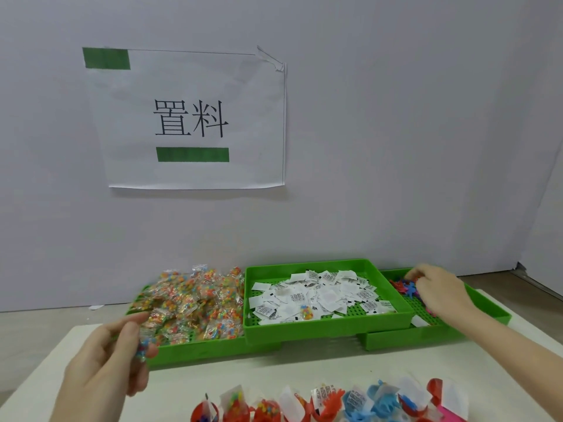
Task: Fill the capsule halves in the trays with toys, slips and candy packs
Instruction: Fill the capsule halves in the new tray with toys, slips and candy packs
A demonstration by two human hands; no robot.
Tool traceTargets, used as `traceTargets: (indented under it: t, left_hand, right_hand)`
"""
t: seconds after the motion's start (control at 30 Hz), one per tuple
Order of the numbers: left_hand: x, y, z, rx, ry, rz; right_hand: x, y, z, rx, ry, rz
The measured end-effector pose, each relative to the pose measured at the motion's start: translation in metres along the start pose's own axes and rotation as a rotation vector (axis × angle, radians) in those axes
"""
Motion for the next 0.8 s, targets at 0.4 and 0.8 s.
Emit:
traceTargets:
  t: [0.4,0.8]
  left_hand:
    - [-0.003,0.005,0.022,-0.205,-0.146,-0.029]
    - [-0.017,0.016,0.032,-0.270,-0.248,-0.107]
  right_hand:
    - [-0.076,0.023,-0.083,0.110,-0.080,-0.535]
    - [-0.052,0.010,-0.081,0.140,-0.196,-0.105]
Point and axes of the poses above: each hand's wrist, its own y-axis away from the middle knuckle, its own x-axis out of the back of the hand, z = x × y, the point moved 5 cm from there along -y, towards the middle knuckle, and after that the axes turned 9 degrees about -y, right-handed, at the moved point
